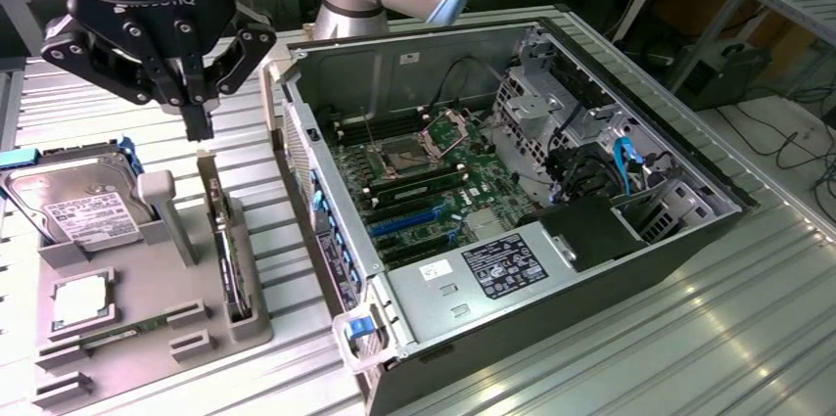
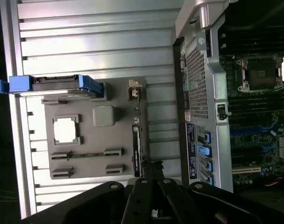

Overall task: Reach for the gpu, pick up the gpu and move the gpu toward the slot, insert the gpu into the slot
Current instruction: 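Reach for the gpu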

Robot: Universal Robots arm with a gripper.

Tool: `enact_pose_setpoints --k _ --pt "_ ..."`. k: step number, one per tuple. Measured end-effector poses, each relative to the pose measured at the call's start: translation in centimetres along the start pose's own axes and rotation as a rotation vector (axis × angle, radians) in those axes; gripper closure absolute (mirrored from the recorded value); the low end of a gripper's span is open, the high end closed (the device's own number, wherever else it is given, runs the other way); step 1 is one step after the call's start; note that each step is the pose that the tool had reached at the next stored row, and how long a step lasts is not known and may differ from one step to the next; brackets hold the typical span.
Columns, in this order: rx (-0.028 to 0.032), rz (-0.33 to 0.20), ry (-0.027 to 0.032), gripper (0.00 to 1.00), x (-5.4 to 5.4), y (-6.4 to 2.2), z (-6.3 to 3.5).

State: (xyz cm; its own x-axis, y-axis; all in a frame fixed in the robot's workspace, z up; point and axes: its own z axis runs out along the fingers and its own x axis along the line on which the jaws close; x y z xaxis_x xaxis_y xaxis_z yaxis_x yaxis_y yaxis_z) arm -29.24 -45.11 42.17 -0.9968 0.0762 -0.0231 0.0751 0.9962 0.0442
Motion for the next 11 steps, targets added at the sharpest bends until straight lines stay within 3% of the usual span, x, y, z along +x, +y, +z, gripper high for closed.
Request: enact_pose_setpoints --k 11 --pt "0.0 0.0 0.0 0.89 0.63 -0.58 -0.04"
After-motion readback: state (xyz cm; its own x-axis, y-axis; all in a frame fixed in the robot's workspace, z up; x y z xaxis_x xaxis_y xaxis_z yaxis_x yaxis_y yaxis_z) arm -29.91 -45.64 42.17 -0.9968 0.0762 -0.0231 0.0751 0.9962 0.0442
